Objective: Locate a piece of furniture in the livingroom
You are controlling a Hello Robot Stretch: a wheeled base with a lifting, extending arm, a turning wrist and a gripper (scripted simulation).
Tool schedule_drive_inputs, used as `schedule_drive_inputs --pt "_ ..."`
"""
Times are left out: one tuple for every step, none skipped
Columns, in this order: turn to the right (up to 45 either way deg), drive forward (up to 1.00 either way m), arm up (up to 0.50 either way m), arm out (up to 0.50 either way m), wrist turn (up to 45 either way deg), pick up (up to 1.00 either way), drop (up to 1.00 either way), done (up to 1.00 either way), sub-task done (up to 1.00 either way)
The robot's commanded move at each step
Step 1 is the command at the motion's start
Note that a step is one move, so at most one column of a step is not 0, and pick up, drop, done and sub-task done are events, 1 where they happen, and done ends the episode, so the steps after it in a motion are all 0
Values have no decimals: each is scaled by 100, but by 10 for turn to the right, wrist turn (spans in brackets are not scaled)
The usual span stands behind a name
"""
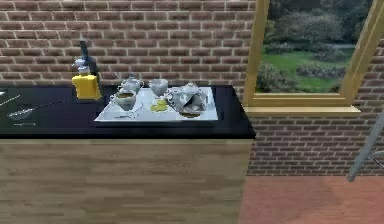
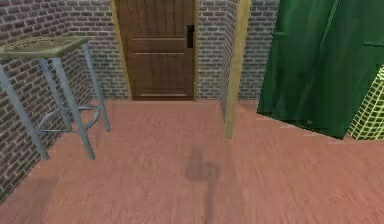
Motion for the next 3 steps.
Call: schedule_drive_inputs --pt "0 5 0 0 0 0 0 0 0" --pt "450 0 0 0 0 0 0 0 0" --pt "360 0 0 0 0 0 0 0 0"
